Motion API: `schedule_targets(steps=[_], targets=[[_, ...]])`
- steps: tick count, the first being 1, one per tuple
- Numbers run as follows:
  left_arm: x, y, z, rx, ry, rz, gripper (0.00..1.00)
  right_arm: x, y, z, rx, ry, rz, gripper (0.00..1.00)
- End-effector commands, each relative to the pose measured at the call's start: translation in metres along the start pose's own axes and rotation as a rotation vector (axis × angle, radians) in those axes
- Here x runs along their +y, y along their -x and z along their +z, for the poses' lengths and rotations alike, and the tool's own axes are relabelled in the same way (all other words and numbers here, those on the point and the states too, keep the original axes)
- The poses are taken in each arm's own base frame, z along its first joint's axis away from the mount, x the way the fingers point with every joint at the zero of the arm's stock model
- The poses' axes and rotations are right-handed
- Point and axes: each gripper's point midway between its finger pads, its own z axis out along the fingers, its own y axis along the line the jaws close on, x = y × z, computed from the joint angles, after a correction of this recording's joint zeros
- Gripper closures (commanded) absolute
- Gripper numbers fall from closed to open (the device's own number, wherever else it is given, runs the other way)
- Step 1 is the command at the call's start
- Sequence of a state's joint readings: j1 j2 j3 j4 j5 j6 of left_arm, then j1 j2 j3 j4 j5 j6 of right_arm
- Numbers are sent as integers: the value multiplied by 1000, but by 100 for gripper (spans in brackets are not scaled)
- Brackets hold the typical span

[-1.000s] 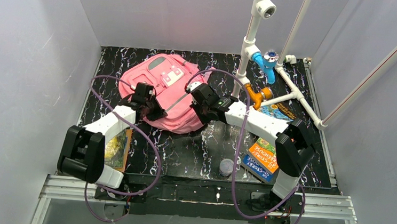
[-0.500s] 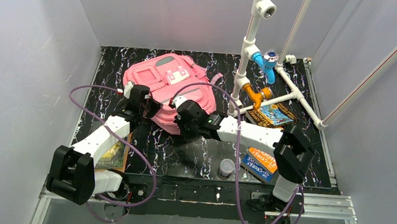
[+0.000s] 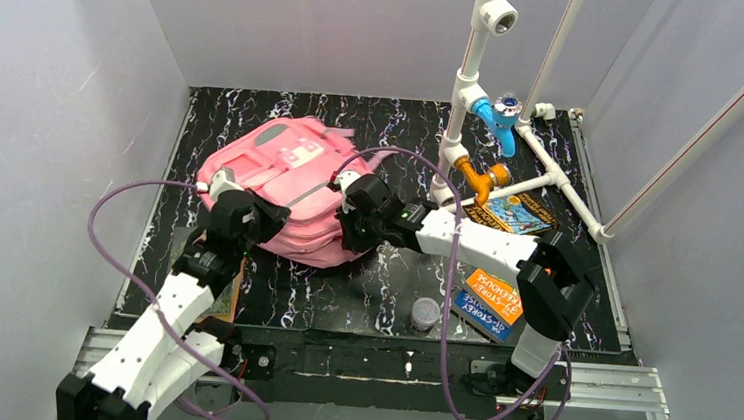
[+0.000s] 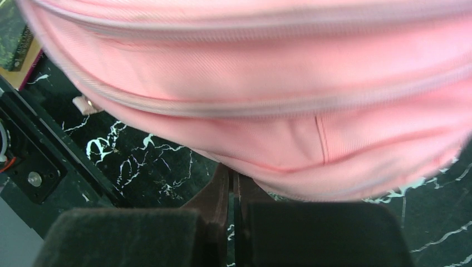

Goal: Pack the student bag
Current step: Unzip the student bag at the center of the board.

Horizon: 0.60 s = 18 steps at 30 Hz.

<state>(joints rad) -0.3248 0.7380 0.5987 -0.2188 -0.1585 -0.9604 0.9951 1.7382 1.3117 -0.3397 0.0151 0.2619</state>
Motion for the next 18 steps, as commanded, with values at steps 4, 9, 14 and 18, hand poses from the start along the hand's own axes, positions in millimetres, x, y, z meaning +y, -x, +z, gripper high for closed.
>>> schedule_targets(steps=[4, 9, 14, 18], targets=[[-38, -21, 16, 159, -126, -39, 100, -79, 66, -15, -70, -278, -66, 99], [-61, 4, 43, 70, -146, -105, 100, -93, 57, -18, -6, -350, -97, 99], [-95, 19, 62, 55, -188, -200, 100, -55, 40, -16, -14, -275, -75, 99], [-118, 28, 61, 2, -236, -211, 100, 1, 44, -10, -72, -178, -95, 99]])
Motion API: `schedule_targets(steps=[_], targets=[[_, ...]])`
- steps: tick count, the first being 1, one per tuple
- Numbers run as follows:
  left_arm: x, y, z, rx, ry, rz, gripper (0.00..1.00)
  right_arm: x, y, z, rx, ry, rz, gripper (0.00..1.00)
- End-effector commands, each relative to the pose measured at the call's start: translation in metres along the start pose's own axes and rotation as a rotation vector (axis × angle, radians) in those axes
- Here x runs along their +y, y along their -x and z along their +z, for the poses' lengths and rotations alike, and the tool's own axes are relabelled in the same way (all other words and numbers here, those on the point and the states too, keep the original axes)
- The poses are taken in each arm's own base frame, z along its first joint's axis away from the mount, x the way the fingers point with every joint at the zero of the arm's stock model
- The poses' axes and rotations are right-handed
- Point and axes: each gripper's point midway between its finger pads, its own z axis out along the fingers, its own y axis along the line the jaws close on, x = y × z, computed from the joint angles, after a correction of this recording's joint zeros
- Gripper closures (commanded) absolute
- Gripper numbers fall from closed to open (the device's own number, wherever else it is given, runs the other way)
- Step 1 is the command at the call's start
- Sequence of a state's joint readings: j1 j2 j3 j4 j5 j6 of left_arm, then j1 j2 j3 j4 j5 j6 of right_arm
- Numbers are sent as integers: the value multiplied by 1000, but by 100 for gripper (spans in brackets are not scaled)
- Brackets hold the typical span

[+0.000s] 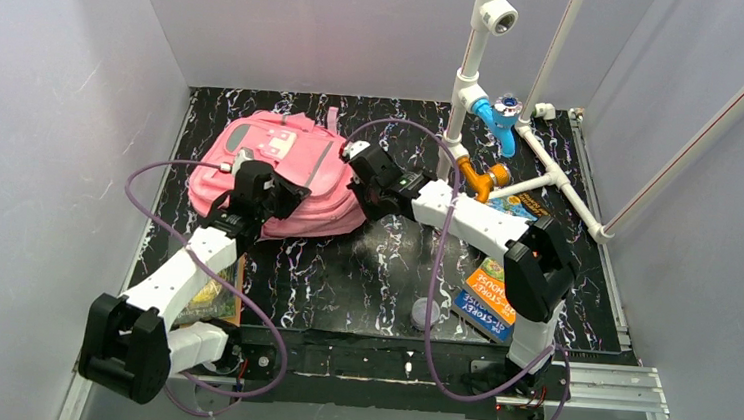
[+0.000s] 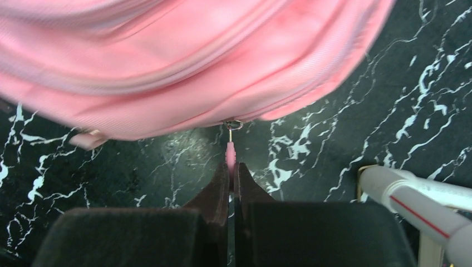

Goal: Pack the student bag
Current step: Unzip the student bag at the center of the board.

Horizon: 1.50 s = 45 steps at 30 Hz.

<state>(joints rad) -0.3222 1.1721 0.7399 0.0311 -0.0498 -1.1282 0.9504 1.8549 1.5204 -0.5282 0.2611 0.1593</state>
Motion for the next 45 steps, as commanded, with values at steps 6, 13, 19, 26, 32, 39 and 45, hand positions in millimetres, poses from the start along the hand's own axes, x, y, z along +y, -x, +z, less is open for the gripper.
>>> schedule_targets(steps=[6, 13, 19, 26, 32, 39, 45], targets=[[-88, 37, -34, -174, -262, 11, 100, 89, 40, -40, -227, 267, 27, 99], [-62, -7, -33, 26, -243, 141, 95, 84, 30, -39, -178, 293, -25, 99], [3, -18, -99, 120, -40, 366, 2, 97, 6, -39, -126, 396, 71, 99], [40, -109, -102, 490, -84, -36, 38, 112, -6, -44, -117, 491, 212, 98], [36, -116, -84, 505, -136, -132, 48, 113, -11, -42, -117, 493, 250, 96], [51, -124, -75, 510, -96, -203, 52, 119, -10, -40, -121, 525, 271, 96], [61, -125, -66, 498, -37, -224, 67, 119, -3, -46, -142, 532, 276, 96]])
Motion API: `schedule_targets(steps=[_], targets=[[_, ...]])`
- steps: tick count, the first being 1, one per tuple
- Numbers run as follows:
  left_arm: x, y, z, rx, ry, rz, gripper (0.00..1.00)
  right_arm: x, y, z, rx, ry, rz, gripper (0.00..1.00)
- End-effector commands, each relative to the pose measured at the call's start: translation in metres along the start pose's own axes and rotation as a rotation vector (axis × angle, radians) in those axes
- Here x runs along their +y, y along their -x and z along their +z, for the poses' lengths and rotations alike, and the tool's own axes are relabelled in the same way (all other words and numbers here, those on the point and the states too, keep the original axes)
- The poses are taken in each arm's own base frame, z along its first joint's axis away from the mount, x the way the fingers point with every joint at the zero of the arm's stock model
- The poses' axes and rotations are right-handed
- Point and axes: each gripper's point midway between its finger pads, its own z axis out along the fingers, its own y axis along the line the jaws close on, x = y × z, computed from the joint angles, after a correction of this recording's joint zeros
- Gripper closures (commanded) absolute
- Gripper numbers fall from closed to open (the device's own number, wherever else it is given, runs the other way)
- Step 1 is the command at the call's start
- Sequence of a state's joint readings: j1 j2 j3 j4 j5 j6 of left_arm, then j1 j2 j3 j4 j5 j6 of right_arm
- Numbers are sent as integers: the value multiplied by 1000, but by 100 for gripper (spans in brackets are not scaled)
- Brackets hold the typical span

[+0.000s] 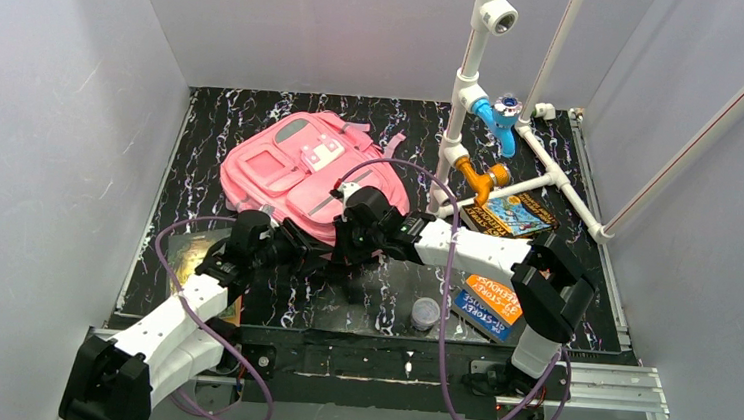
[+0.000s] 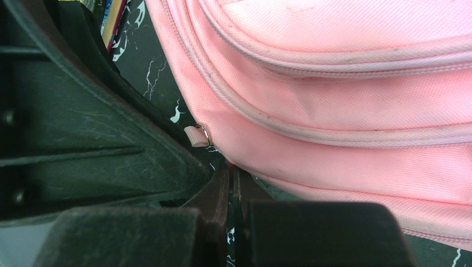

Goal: Pack the student bag
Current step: Unzip the student bag at the center of the board.

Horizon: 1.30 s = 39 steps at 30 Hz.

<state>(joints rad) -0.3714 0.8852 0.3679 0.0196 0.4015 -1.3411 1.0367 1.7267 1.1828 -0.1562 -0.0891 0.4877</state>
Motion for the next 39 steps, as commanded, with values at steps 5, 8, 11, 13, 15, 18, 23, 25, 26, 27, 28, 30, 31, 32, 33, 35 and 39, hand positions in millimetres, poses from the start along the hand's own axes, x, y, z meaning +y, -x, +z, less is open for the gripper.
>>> schedule_targets(steps=[5, 8, 11, 13, 15, 18, 23, 25, 26, 27, 28, 30, 31, 32, 33, 35, 39], targets=[[9, 11, 7, -61, 30, -63, 78, 31, 29, -24, -112, 108, -3, 97], [12, 12, 8, -72, 42, -85, 73, 31, 29, -24, -112, 111, -1, 97], [21, 14, 10, -81, 69, -121, 71, 34, 30, -25, -115, 118, -1, 99], [24, 14, 12, -84, 76, -139, 70, 35, 31, -26, -116, 123, -2, 99], [20, 15, 14, -82, 73, -130, 69, 36, 30, -25, -113, 131, -3, 99], [6, 15, 16, -54, 57, -79, 69, 37, 28, -21, -99, 141, -1, 99], [6, 6, 21, 19, 77, -102, 71, 40, 29, -15, -99, 153, 2, 99], [8, 4, 22, 28, 82, -123, 71, 42, 30, -14, -97, 160, -1, 99], [8, 4, 21, 29, 80, -129, 70, 43, 29, -13, -95, 161, -2, 99], [7, 4, 21, 28, 75, -133, 68, 43, 29, -12, -95, 160, -4, 99], [5, 4, 20, 26, 69, -138, 66, 43, 28, -12, -94, 159, -6, 99], [2, 4, 20, 28, 66, -163, 62, 44, 27, -11, -94, 160, -10, 99], [1, 3, 21, 33, 65, -177, 61, 45, 28, -12, -99, 164, -12, 99], [0, 3, 21, 37, 65, -189, 61, 46, 28, -12, -103, 168, -12, 99], [0, 3, 22, 40, 66, -201, 61, 48, 28, -13, -106, 173, -10, 99], [-4, 3, 24, 48, 48, -219, 61, 51, 28, -13, -106, 182, -1, 99], [-11, 6, 26, 37, -6, -240, 70, 51, 30, -12, -117, 163, 22, 96]])
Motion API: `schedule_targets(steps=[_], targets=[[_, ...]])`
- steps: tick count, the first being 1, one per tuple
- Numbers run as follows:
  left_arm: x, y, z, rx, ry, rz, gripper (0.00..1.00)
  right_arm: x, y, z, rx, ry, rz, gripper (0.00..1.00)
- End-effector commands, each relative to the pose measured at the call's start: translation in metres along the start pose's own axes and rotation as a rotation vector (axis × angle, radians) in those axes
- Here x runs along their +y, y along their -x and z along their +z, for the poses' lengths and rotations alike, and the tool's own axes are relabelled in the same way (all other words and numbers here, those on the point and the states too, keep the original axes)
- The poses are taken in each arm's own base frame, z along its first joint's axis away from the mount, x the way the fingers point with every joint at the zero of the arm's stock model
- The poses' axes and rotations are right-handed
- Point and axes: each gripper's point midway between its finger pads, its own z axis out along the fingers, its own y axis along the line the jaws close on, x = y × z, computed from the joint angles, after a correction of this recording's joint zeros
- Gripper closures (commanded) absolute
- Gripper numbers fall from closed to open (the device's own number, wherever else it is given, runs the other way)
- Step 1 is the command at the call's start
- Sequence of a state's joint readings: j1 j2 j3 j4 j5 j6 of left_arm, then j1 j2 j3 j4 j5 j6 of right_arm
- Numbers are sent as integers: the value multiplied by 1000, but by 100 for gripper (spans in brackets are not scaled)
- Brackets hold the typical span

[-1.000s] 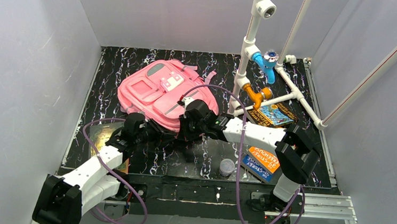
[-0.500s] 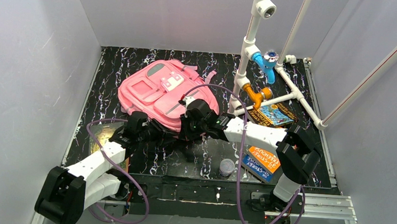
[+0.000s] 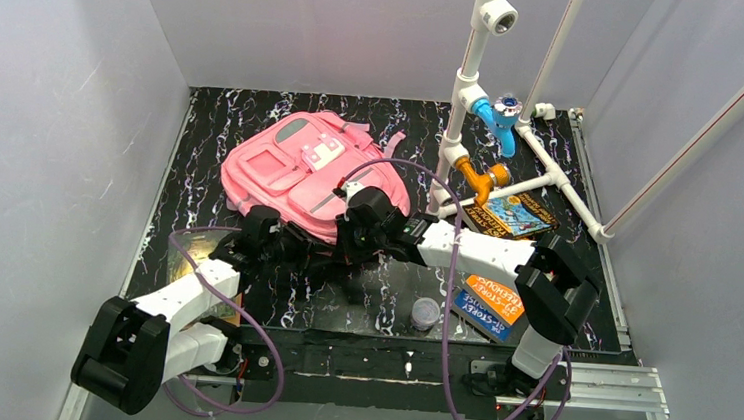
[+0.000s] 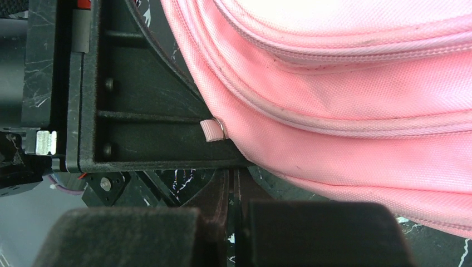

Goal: Pack the student bag
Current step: Unzip the student bag at the center of the board.

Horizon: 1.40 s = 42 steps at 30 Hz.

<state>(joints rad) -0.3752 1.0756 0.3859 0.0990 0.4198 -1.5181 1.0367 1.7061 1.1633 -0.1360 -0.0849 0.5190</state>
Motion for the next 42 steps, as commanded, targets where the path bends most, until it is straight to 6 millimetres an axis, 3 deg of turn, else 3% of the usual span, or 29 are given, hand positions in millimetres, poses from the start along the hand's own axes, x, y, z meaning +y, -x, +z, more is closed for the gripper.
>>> schedule_targets(steps=[1, 3, 6, 12, 13, 17, 21, 25, 28, 32, 34, 38, 42], targets=[[-20, 0, 1, 10, -94, -35, 73, 50, 27, -7, -95, 157, 7, 94], [-20, 1, 1, 4, -109, -60, 86, 52, 26, -6, -93, 156, 25, 92], [-21, 3, 1, -7, -135, -52, 94, 46, 23, -8, -88, 112, 36, 84], [-2, 0, 1, 3, -107, -46, 100, 5, 31, -42, -137, -108, -6, 43], [-1, -1, 1, 7, -107, -32, 100, 1, 31, -47, -137, -127, -45, 37], [0, -4, 0, 24, -111, 13, 100, -32, 34, -64, -123, -272, -297, 32], [2, -7, -2, 33, -114, 56, 100, -38, 45, -61, -144, -256, -637, 30], [0, -7, -2, 32, -118, 104, 100, -34, 46, -48, -164, -183, -899, 32], [-1, -5, -2, 20, -113, 115, 100, -18, 36, -39, -231, -41, -1121, 34], [-5, -2, -1, 8, -112, 148, 100, -16, 33, -26, -237, -9, -1172, 38], [-5, -1, -1, -2, -106, 149, 100, -22, 38, -17, -226, -44, -1160, 48], [-5, 2, -1, -14, -98, 153, 100, -58, 60, -11, -226, -297, -1096, 84], [1, 7, -3, -40, -55, 174, 100, -89, 60, -17, -246, -450, -1039, 99]])
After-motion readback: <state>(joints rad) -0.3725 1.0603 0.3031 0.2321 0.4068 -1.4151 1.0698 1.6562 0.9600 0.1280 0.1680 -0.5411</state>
